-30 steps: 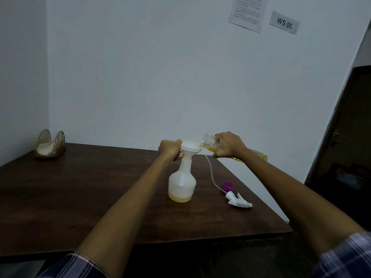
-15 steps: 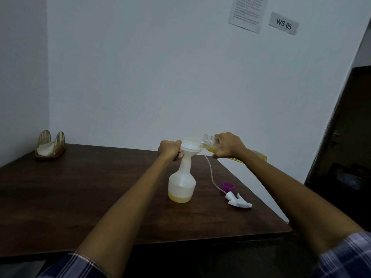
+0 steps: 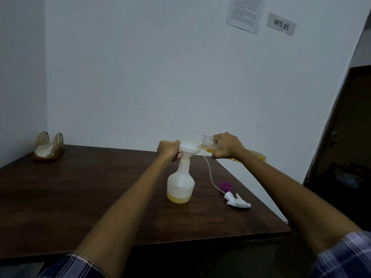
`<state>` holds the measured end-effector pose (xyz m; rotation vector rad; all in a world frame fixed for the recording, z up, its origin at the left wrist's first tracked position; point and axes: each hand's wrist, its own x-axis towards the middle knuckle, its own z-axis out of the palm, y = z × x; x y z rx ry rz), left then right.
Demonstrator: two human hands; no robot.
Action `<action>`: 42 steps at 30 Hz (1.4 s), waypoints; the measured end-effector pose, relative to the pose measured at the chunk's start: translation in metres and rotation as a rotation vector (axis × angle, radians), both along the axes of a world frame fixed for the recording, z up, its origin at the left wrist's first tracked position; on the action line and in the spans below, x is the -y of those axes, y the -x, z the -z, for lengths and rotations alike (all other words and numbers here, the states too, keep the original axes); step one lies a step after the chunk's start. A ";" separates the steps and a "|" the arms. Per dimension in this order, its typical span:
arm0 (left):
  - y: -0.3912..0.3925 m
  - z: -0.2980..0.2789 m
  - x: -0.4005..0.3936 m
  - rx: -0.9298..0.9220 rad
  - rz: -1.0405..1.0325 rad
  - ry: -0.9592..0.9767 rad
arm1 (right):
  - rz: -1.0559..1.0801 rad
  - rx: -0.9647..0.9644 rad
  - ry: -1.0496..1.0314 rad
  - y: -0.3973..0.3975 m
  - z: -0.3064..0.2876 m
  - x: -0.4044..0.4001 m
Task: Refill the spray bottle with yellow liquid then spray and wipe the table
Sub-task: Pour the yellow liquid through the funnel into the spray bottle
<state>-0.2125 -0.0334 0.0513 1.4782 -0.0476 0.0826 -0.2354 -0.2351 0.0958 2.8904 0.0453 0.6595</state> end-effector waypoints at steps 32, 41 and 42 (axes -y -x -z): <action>0.001 0.000 0.000 0.007 -0.007 -0.009 | -0.012 0.002 0.010 0.004 -0.002 -0.002; 0.001 0.000 0.000 0.007 -0.004 -0.015 | -0.002 -0.004 0.017 0.003 -0.002 -0.002; 0.001 0.000 0.000 0.006 -0.003 -0.015 | -0.001 -0.006 0.016 0.003 -0.002 -0.002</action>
